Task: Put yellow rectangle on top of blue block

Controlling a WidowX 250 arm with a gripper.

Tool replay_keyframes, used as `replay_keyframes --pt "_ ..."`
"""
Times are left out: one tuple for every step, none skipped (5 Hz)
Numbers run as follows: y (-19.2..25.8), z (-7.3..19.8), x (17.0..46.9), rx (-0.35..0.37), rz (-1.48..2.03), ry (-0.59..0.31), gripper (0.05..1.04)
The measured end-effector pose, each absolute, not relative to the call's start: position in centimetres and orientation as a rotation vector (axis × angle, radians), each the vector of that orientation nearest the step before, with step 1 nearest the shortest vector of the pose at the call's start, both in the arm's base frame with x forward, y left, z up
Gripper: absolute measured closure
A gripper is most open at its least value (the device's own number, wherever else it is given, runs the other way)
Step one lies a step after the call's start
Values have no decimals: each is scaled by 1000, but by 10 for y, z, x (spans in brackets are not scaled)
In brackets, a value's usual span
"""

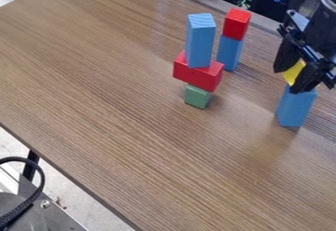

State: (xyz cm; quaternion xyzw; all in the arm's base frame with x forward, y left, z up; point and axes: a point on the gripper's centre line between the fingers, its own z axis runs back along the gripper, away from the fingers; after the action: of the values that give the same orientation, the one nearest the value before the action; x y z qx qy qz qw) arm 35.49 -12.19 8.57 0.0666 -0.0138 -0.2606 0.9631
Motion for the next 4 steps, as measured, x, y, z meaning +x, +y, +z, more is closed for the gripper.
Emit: replay_keyframes --pt "-123 84 354 137 -527 -24 558" --pt "-123 84 353 138 -526 -23 518" --pt "-125 84 353 130 -524 -22 216" --pt "-124 84 351 131 -516 -12 76"
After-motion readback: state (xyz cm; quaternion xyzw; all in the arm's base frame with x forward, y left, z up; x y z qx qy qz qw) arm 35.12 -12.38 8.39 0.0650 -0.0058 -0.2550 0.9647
